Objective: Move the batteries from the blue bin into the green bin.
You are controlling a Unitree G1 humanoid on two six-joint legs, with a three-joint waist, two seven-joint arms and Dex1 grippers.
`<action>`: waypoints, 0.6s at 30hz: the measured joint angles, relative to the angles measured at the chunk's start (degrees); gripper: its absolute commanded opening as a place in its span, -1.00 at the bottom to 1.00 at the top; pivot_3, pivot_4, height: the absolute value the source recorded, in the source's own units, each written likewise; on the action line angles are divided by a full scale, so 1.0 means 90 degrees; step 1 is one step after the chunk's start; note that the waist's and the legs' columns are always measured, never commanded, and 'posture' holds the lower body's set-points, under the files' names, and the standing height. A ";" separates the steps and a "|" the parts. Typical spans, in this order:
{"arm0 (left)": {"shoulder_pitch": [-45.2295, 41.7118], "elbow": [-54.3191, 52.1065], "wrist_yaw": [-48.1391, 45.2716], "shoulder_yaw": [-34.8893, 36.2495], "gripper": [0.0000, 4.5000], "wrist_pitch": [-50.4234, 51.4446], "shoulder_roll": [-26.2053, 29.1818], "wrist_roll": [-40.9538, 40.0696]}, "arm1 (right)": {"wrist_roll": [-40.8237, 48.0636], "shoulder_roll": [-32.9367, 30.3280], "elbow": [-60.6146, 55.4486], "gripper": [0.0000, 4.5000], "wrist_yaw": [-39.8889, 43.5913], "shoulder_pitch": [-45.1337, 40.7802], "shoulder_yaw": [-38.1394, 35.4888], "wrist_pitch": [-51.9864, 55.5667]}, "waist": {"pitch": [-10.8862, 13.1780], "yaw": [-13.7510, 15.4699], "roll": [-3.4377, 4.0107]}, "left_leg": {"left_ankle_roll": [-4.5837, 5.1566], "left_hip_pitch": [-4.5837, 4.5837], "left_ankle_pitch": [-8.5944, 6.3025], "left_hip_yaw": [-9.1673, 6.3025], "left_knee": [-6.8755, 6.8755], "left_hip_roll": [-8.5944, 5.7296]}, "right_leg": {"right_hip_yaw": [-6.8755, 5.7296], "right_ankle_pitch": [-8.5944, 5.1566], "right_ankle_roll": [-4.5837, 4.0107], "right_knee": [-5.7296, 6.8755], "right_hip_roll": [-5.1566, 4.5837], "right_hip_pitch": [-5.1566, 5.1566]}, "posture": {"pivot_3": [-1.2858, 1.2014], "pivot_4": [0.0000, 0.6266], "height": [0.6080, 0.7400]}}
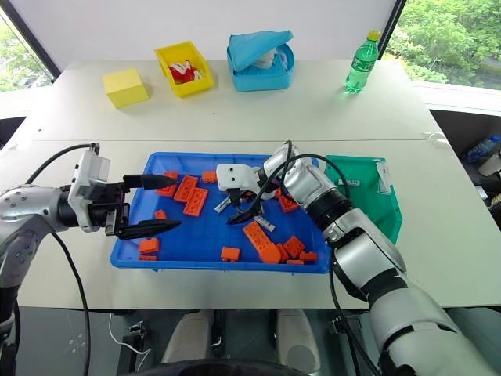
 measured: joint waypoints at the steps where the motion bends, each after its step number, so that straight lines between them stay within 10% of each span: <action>1: -0.0003 0.0001 0.0002 0.0001 1.00 0.0003 0.0000 -0.0002 | 0.0005 0.0006 -0.0060 -0.10 0.0022 0.0041 -0.0001 0.0030 | 0.0000 0.0001 0.0000 | 0.0000 0.0001 0.0000 0.0000 0.0000 0.0000 | 0.0000 0.0000 0.0000 0.0000 0.0000 0.0001 | 0.03 -0.52 0.93; 5: -0.0092 0.0026 -0.0010 -0.0004 1.00 0.0003 0.0004 -0.0004 | 0.0070 -0.0083 -0.0673 -0.98 0.0124 0.0390 -0.0078 0.0387 | 0.0000 0.0009 0.0000 | 0.0000 0.0003 0.0000 0.0000 0.0001 0.0000 | -0.0001 0.0000 0.0000 0.0000 -0.0002 0.0005 | 0.03 -0.52 0.93; 18: -0.0632 0.0542 -0.0415 -0.0464 1.00 -0.0172 -0.0104 0.0151 | 0.1235 -0.2102 -0.4565 -0.97 -0.0531 0.1467 -0.2434 0.3898 | 0.0000 0.0056 -0.0001 | -0.0001 0.0000 0.0000 -0.0002 0.0000 -0.0002 | -0.0008 -0.0001 -0.0001 -0.0009 -0.0004 0.0005 | 0.03 -0.52 0.93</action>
